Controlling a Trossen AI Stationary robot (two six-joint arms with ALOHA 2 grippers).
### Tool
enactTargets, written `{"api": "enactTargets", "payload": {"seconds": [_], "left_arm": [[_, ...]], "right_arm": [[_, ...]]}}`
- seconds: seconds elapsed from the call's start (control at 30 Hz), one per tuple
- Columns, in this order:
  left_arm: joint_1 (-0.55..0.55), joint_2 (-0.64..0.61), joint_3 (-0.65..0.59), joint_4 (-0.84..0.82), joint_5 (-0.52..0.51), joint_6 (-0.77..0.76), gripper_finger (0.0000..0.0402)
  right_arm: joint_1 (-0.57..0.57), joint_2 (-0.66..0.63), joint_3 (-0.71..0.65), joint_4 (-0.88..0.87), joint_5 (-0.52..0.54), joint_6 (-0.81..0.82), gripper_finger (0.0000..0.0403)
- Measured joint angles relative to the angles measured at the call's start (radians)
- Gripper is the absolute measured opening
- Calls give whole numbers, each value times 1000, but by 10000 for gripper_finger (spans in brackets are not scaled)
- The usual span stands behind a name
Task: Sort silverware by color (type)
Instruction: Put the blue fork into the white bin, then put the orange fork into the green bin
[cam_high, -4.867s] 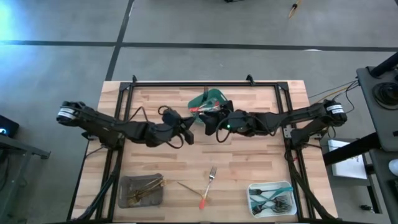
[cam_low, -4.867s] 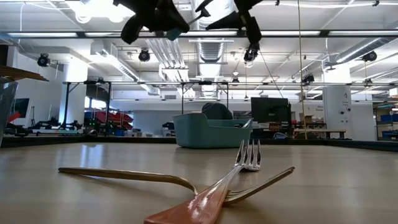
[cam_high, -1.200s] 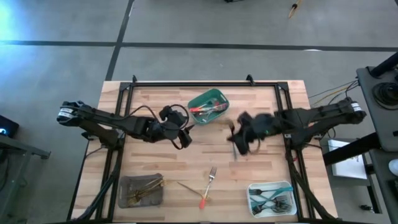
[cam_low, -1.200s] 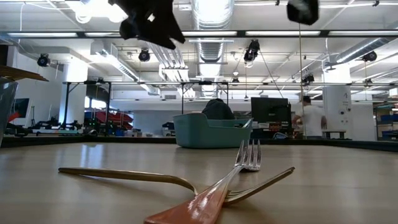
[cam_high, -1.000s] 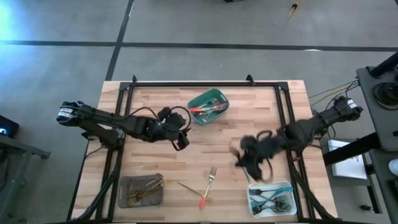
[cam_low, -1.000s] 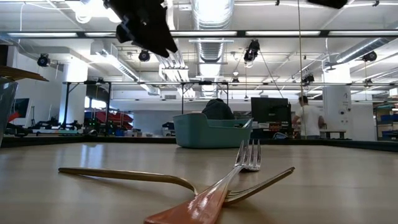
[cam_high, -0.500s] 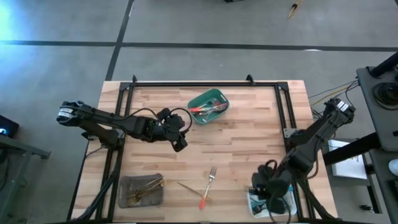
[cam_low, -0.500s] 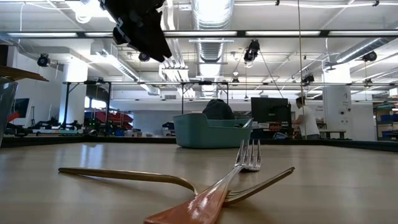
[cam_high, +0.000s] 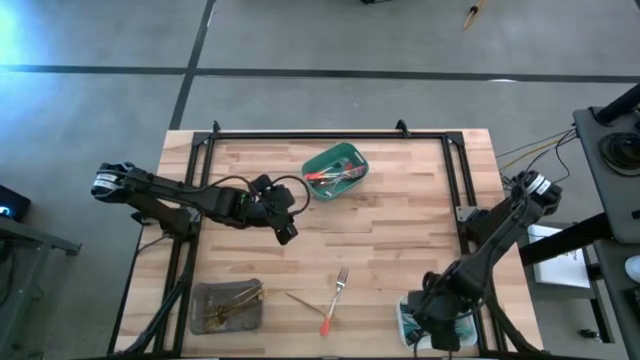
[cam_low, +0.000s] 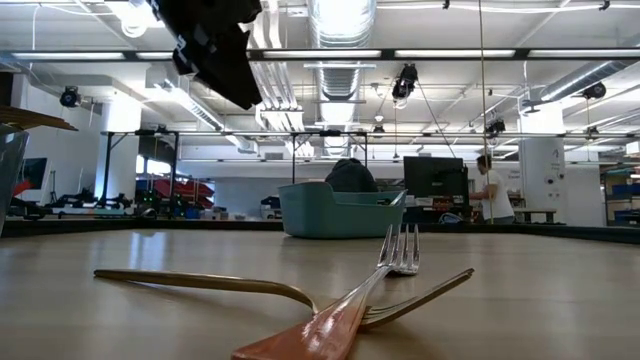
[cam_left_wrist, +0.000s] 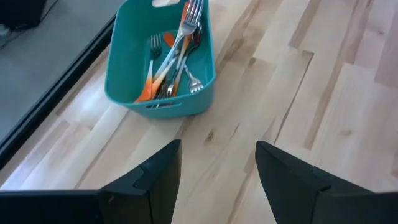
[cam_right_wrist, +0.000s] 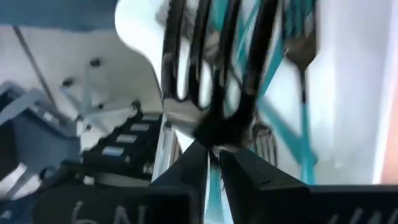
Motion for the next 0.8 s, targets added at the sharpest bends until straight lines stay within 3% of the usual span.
{"api": "enactTargets", "payload": {"seconds": [0.13, 0.23, 0.57, 0.7, 0.8], "left_arm": [[-1, 0, 0, -20, 16, -45, 190], [-3, 0, 0, -37, 108, -66, 190], [-59, 0, 0, -80, 732, 60, 190], [-118, 0, 0, -140, 865, 122, 190], [-173, 0, 0, -203, 882, 162, 190]], "right_arm": [[0, 21, 0, -1, -92, 0, 55], [0, 25, 0, -1, -114, 12, 74], [-2, 9, 0, 7, -117, 218, 90], [-2, 16, 0, 15, 4, 238, 80], [-10, 21, 0, 61, 118, 294, 77]]}}
